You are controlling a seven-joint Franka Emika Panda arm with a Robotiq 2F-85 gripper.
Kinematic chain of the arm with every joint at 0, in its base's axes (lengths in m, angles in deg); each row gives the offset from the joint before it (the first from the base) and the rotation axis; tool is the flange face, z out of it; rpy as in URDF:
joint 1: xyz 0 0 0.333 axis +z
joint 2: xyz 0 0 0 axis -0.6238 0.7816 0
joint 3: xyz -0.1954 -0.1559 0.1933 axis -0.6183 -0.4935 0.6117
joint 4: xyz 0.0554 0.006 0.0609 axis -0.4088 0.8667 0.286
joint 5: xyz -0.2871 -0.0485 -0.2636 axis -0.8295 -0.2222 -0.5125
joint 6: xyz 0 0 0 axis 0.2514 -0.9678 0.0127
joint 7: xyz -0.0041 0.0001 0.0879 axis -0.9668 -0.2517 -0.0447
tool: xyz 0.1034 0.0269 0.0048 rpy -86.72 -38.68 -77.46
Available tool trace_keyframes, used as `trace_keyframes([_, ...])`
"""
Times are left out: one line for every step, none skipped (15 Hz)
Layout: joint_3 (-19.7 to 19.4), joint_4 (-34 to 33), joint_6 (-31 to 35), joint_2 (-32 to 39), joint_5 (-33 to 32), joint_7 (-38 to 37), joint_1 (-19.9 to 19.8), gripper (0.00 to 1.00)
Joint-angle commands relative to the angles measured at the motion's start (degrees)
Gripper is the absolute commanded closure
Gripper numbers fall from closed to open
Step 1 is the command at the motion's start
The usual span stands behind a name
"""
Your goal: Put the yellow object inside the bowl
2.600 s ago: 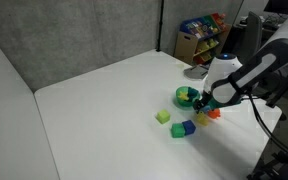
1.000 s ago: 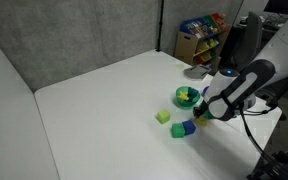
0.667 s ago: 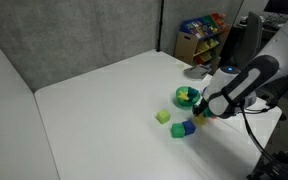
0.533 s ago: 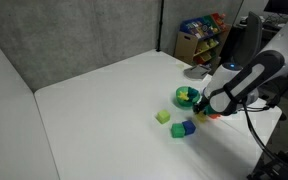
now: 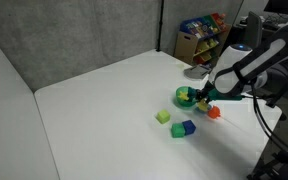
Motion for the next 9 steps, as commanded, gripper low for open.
trace_keyframes([0.8, -0.5, -3.3, -2.9, 0.7, 1.7, -2.0, 0.74])
trace_keyframes([0.3, -1.3, -3.4, -2.7, 0.3, 1.2, -1.7, 0.74])
trace_keyframes([0.0, -2.0, -3.4, -2.4, 0.1, 1.1, -1.7, 0.74])
trace_keyframes([-0.6, -3.0, -3.5, -1.8, -0.4, 0.7, -1.3, 0.74])
trace_keyframes([-0.9, -4.0, -3.4, -1.2, -0.6, 0.6, -1.1, 0.74])
trace_keyframes([-1.2, -4.8, -3.4, -0.8, -0.8, 0.5, -0.9, 0.74])
trace_keyframes([-1.4, -5.7, -3.4, -0.3, -0.9, 0.4, -0.8, 0.74])
trace_keyframes([-1.7, -6.8, -3.5, 0.3, -1.2, 0.3, -0.5, 0.74])
trace_keyframes([-2.1, -7.9, -3.7, 1.1, -1.4, 0.0, -0.3, 0.74])
